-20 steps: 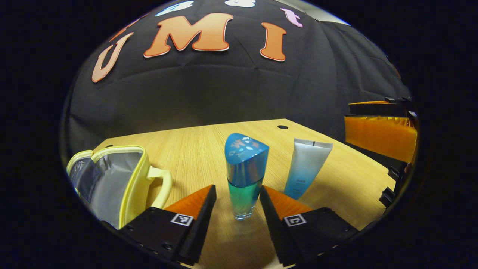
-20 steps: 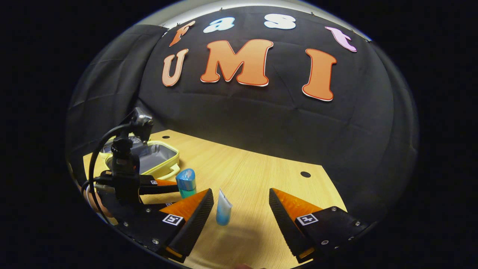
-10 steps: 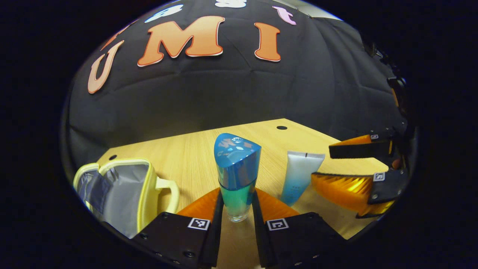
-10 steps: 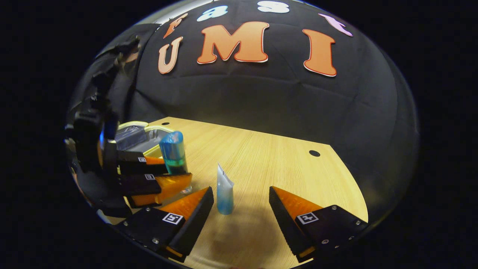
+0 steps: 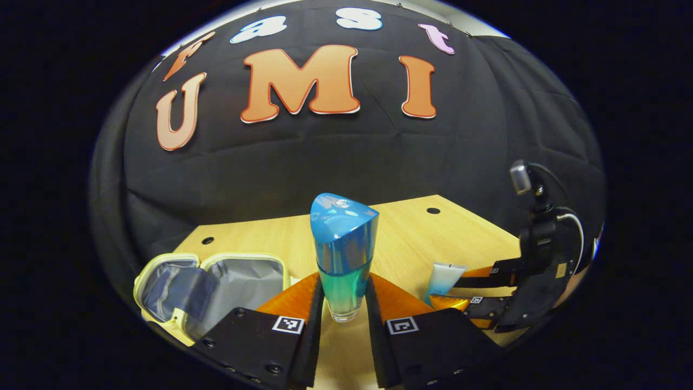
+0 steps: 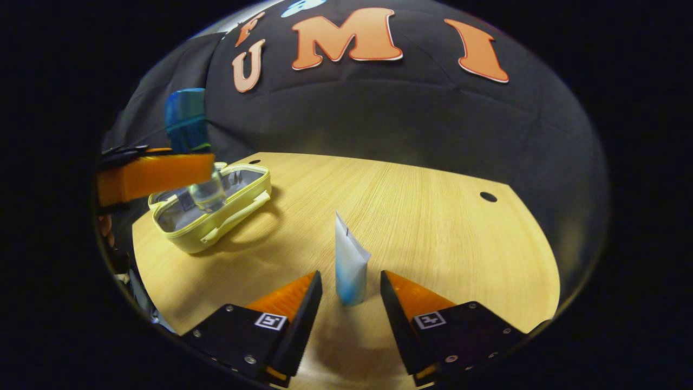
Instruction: First open the suitcase, pack the skin care products into it, and then close the suitcase.
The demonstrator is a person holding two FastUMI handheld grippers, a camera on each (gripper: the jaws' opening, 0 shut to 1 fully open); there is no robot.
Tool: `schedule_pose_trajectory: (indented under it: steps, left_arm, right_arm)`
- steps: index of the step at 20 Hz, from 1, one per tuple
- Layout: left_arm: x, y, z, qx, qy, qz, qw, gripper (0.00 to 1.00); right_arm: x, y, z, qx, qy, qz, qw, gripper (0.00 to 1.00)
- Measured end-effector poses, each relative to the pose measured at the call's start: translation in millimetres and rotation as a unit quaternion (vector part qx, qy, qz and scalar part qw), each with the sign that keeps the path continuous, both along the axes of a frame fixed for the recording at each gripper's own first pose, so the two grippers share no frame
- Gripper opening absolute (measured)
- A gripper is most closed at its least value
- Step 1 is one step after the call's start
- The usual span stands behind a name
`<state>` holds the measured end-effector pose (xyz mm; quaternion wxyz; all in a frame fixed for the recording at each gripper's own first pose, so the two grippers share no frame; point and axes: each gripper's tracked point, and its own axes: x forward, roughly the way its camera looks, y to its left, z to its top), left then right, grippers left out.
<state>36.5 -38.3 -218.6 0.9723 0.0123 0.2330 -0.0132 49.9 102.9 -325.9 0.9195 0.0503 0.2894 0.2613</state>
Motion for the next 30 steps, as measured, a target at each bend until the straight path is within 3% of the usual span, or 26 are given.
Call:
schedule_pose_trajectory:
  steps: [3, 4, 12, 21, 24, 30]
  left_arm:
    - [-12.1, 21.0, 16.1, 0.018, -0.007, 0.020, 1.000, 0.40]
    - [-16.4, 27.6, 19.4, 0.021, -0.007, 0.026, 0.999, 0.41]
    - [-30.6, 81.9, 55.1, 0.024, -0.025, 0.053, 0.998, 0.42]
    - [-30.1, 161.2, 87.2, 0.028, -0.051, 0.055, 0.997, 0.42]
    - [-29.2, 185.1, 88.0, 0.025, -0.048, 0.049, 0.997, 0.41]
    - [-22.7, 214.3, 41.2, -0.011, -0.001, 0.034, 0.999, 0.41]
  right_arm:
    - [3.1, 6.1, -2.0, 0.019, 0.024, -0.005, 1.000, 0.38]
    - [2.6, 7.3, -0.3, 0.018, 0.031, -0.003, 0.999, 0.35]
    - [-8.8, 11.5, 94.8, 0.047, -0.031, -0.001, 0.998, 0.33]
    - [-5.9, 46.3, 191.2, 0.078, -0.087, -0.020, 0.993, 0.32]
    - [-5.8, 71.4, 206.3, 0.080, -0.094, -0.014, 0.992, 0.33]
    - [-12.7, 121.7, 203.8, 0.071, -0.078, 0.002, 0.994, 0.33]
